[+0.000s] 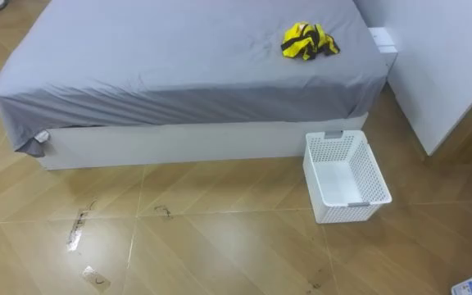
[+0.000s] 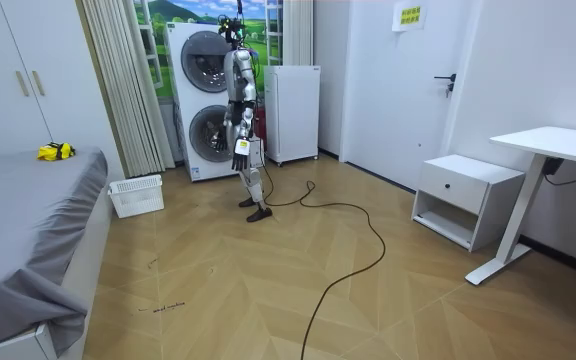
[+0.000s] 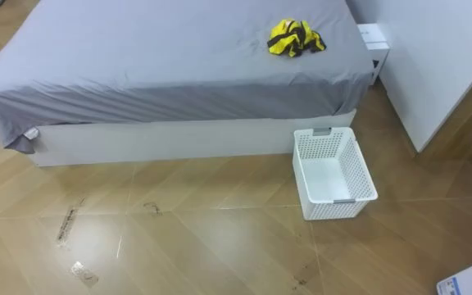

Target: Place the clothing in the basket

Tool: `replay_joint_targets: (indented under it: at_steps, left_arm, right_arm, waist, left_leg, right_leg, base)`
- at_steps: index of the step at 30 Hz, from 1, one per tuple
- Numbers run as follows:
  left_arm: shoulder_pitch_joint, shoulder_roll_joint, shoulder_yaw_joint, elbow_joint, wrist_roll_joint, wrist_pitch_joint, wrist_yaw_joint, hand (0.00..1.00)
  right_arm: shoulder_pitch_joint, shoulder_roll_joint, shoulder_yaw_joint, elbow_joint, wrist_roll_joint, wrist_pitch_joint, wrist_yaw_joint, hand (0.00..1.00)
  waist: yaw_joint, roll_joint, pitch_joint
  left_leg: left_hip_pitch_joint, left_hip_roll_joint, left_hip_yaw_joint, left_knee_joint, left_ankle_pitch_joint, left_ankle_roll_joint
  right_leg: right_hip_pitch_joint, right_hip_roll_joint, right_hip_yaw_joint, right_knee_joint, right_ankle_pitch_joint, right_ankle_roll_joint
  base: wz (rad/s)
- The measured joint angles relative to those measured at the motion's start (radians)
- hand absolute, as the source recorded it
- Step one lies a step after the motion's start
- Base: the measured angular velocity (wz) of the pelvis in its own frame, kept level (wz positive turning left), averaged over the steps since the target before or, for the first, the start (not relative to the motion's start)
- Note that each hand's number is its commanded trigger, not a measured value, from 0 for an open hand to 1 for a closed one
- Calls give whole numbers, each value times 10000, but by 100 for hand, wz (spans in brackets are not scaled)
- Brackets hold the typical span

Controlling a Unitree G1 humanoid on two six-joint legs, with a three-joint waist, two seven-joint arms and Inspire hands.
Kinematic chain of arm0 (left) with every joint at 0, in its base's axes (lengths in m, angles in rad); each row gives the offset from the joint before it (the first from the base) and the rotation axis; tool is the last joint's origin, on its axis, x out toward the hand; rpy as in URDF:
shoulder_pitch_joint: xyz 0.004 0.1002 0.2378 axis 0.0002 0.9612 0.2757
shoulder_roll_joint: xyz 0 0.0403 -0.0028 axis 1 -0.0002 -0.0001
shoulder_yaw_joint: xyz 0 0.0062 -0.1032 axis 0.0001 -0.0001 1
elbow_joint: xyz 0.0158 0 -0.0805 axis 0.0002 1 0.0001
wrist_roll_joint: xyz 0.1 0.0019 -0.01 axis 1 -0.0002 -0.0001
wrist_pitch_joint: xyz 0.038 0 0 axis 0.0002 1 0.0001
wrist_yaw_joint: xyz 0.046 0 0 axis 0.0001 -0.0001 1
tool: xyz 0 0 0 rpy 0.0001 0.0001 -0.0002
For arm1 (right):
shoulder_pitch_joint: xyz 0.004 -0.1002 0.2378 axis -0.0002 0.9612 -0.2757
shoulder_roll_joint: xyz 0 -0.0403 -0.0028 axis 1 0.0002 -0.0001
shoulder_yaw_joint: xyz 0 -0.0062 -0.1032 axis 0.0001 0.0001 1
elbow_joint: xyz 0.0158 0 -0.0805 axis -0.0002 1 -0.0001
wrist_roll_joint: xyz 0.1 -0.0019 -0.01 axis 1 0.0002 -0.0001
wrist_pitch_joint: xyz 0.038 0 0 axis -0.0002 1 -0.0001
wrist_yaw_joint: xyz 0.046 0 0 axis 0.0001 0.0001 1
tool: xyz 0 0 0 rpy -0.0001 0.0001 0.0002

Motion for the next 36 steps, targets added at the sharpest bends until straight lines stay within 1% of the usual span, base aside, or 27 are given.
replay_joint_targets:
  at_steps: [4, 15, 24, 27, 28, 29, 30, 31, 32, 33, 34, 35, 36]
  left_arm:
    - [-7, 14, -16, 3, -107, 0, 1, 0]
    - [-8, 33, 1, 6, -3, -12, -98, 0]
    - [21, 47, 8, 7, -106, -17, -195, 0]
    - [20, 47, 7, -3, -127, -17, -186, 0]
    - [3, 56, 12, -3, -121, -17, -161, 0]
    - [31, 58, 84, -7, -120, -17, -130, 0]
    - [56, 66, 123, -10, -120, -17, -108, 0]
    - [54, 92, 201, -110, -118, -11, -67, 0]
    - [94, 154, 229, -238, -124, -13, -54, 0]
    - [93, 176, 294, -285, -141, -14, -46, 0]
    - [185, 237, 396, -402, -289, -16, 5, 0]
    - [150, 240, 381, -403, -436, -22, 23, 0]
    - [142, 217, 367, -395, -573, -29, 22, 0]
  right_arm:
    - [-5, -2, 231, 6, 215, 0, -105, 0]
    - [-6, -1, 222, 5, 243, -7, -77, 0]
    - [26, 3, 223, -64, 227, -17, -43, 0]
    - [-4, 0, 223, -136, 137, -7, 25, 0]
    - [-54, 1, 224, -136, 75, -6, 56, 0]
    - [-88, 1, 214, -119, 15, 0, 138, 0]
    - [-93, 1, 217, -120, 15, 1, 172, 0]
    - [-87, 5, 235, -122, 36, 3, 270, 0]
    - [-79, 21, 244, -118, 40, 3, 341, 0]
    - [-77, 30, 245, -109, 67, 2, 358, 0]
    - [-75, 26, 245, -78, 186, -6, 395, 0]
    - [-57, -12, 275, -50, 286, -5, 394, 0]
    - [-47, -34, 302, -39, 336, -4, 364, 0]
  waist:
    - [3, -19, 2]
    - [-1, -16, 5]
    - [1, 34, -12]
    - [16, 54, -28]
    - [10, 50, -29]
    - [30, 98, -46]
    - [41, 101, -40]
    - [46, 60, -37]
    - [96, 38, -25]
    - [136, 8, -25]
    - [200, 6, -2]
    - [197, -9, 37]
    - [200, 9, 28]
  left_leg:
    - [-1, 2, 0, 0, 0, 0]
    - [-13, 0, -4, -1, 0, 0]
    - [-16, 4, 29, 3, 0, 0]
    - [-69, 21, 60, 30, -9, -12]
    - [-165, 55, 83, 175, -78, -25]
    - [-338, 162, 107, 563, -253, -57]
    - [-426, 210, 108, 789, -349, -90]
    - [-614, 307, 150, 1300, -494, -136]
    - [-909, 397, 209, 1987, -605, -184]
    - [-1089, 450, 243, 2418, -614, -184]
    - [-1539, 601, 258, 3480, -610, -178]
    - [-2215, 790, 210, 4750, -549, -52]
    - [-2457, 811, 201, 5094, -616, 34]
  right_leg:
    - [1, 1, 3, -3, 0, 0]
    - [0, -4, -6, -12, 0, 0]
    - [18, 3, -13, -7, 0, 0]
    - [-98, 2, -22, 101, -78, -14]
    - [-200, 8, -33, 245, -148, -35]
    - [-237, 49, -95, 340, -203, -81]
    - [-247, 69, -113, 402, -249, -104]
    - [-267, 109, -110, 556, -361, -163]
    - [-327, 152, -19, 765, -508, -220]
    - [-328, 154, -8, 845, -554, -255]
    - [-233, 175, 24, 896, -622, -329]
    - [-47, 216, 74, 921, -706, -411]
    - [6, 212, 103, 950, -770, -440]
  base:
    - [0]
    - [0]
    - [0]
    - [0]
    - [0]
    - [0]
    - [0]
    - [0]
    - [0]
    - [0]
    - [10]
    - [10]
    - [9]
